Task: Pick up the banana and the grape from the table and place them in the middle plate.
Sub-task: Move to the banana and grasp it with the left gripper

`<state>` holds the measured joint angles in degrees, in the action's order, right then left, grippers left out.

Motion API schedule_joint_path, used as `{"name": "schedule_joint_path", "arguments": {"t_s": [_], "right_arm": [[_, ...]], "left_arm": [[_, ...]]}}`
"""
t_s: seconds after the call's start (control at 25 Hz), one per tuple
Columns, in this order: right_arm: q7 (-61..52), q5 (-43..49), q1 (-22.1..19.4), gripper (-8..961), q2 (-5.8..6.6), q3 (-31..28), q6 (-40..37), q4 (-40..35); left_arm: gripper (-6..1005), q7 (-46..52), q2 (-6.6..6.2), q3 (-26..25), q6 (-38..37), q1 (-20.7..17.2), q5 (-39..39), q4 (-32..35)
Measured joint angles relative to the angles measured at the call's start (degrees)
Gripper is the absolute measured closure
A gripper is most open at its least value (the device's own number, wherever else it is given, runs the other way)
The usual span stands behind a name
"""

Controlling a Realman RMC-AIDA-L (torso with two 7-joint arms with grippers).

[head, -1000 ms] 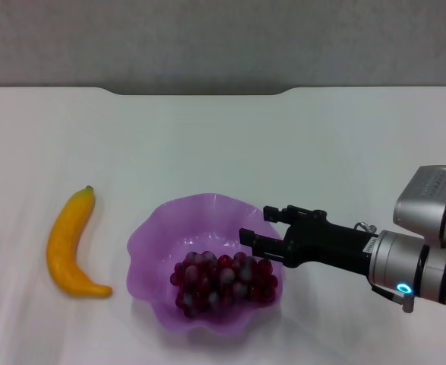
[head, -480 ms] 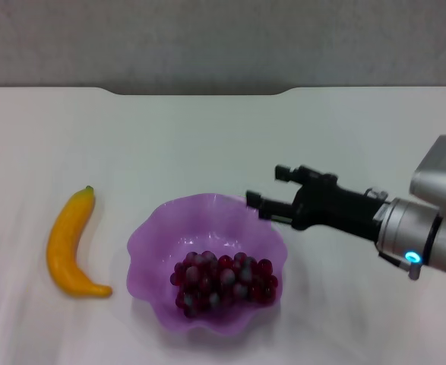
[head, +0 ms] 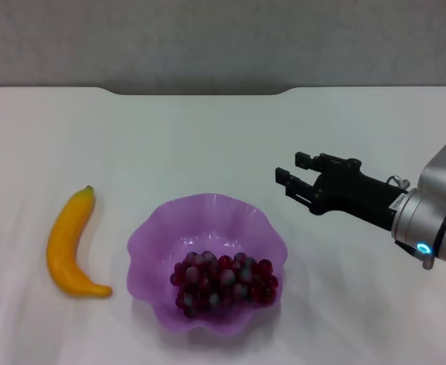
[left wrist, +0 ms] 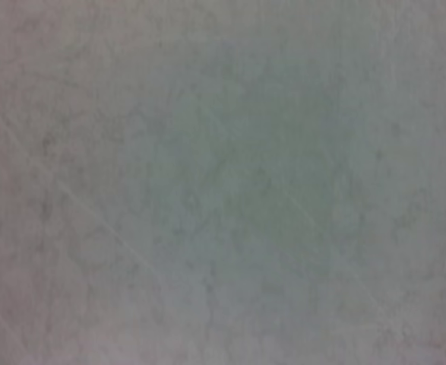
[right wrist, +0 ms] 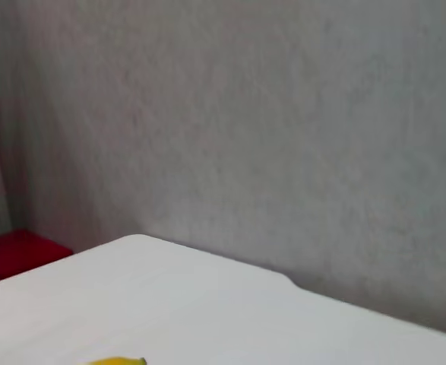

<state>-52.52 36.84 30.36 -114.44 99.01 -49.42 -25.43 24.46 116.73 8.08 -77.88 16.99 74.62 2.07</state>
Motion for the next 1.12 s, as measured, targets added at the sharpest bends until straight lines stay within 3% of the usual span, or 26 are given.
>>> {"name": "schedule_joint_path", "arguments": {"t_s": [0.24,0.44,0.56,0.64,0.76,0.92,1.0,1.04,1.12], "right_arm": [[3.57,-0.09,-5.08,488,-0.06,-2.25,1.05,-7.55],[5.02,-0.02,-9.88,731,-0.14,-4.8,5.49,-14.36],[11.21,-2.13,-13.62,862,-0.9,-7.21,8.04,-18.76],[16.18,-6.97,-15.53,949,-1.18,-7.47,8.37,-20.64],[26.19,-20.2,-18.25,951,-1.2,-5.37,8.11,-21.79],[35.86,-29.76,-21.1,954,-1.28,-2.66,7.96,-23.89],[48.41,-43.71,-22.88,955,-1.41,2.67,5.85,-24.63],[48.41,-43.71,-22.88,955,-1.41,2.67,5.85,-24.63],[59.93,-60.48,-23.79,955,-1.39,9.65,0.54,-23.47]], "left_arm": [[105,-0.03,-0.12,0.0,0.13,-0.02,0.0,-0.53],[106,-0.08,-0.12,0.05,0.26,0.08,0.0,-0.56],[106,-0.09,-0.07,0.15,0.4,0.31,0.01,-0.57],[106,-0.09,-0.03,0.25,0.57,0.42,0.1,-0.57],[106,-0.02,-0.02,0.74,1.51,0.55,0.58,-0.57],[106,0.2,-0.02,1.02,1.98,0.88,1.05,-0.78],[106,0.21,-0.07,1.13,2.03,1.09,1.44,-1.28],[106,0.16,-0.07,1.13,2.03,1.13,1.5,-1.44],[106,-0.03,-0.04,1.14,2.04,1.33,1.54,-1.74]]}}
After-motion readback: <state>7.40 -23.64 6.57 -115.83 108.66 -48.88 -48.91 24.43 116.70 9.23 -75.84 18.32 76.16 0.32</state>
